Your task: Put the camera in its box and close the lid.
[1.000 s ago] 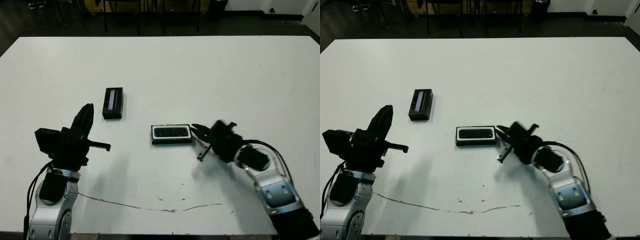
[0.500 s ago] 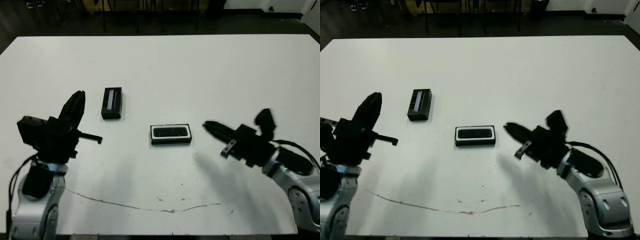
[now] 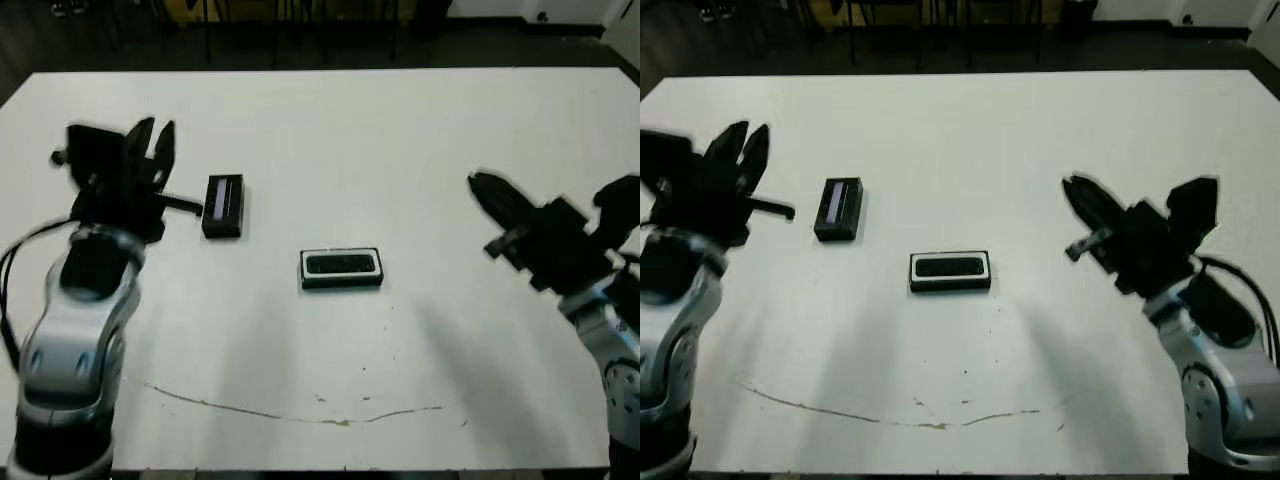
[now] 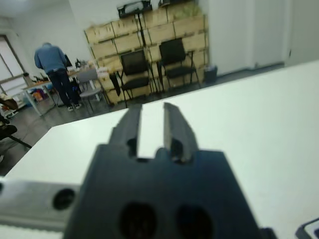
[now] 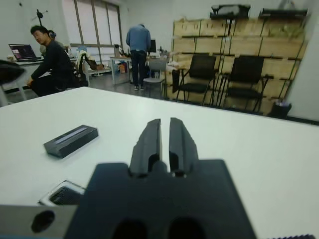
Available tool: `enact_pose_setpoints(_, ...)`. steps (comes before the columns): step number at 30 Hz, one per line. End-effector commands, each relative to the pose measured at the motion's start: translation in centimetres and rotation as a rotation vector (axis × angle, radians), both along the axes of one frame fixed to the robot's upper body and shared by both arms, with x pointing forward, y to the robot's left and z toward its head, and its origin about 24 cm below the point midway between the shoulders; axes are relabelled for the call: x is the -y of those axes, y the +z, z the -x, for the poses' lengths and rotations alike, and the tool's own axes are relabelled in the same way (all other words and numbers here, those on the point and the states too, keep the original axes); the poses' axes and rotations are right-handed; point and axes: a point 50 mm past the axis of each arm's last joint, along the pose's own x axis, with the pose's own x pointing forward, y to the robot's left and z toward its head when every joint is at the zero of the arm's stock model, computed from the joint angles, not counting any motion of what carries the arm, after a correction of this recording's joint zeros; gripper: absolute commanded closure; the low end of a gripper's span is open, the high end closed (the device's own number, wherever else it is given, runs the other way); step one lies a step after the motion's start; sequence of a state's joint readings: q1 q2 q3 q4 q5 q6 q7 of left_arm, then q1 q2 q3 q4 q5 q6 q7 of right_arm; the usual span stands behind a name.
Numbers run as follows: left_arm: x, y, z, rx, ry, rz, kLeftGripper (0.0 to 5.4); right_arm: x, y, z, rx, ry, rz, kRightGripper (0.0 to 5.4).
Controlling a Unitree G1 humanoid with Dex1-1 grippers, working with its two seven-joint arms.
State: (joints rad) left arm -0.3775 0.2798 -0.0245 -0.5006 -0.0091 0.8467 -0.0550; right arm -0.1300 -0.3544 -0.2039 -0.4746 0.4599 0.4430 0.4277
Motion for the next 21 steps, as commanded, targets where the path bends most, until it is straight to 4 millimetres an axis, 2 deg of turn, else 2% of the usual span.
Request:
enact_pose_setpoints(1, 0.6, -1.2, -1.6, -0.160, 0.007, 0.006, 3.52, 0.1, -0.4, -0.4, -0.012, 0.000, 0.036, 5.40)
enact_pose_setpoints(6, 1.1, -2.8, -3.6, -0.340, 0.012, 0.245, 2.62, 0.2, -0.7, -0.6, -0.043, -0.024, 0.048, 5.40)
enact_pose_setpoints(11, 1.3, -4.6, -4.6, -0.421, 0.038, 0.270, 1.70, 0.1, -1.2, -0.7, -0.057, -0.032, 0.063, 5.40)
enact_pose_setpoints(21, 1.1, -6.7, -4.6, -0.467, 0.080, 0.264, 0.02, -0.2, -1.6, -0.8, -0.068, -0.028, 0.095, 5.40)
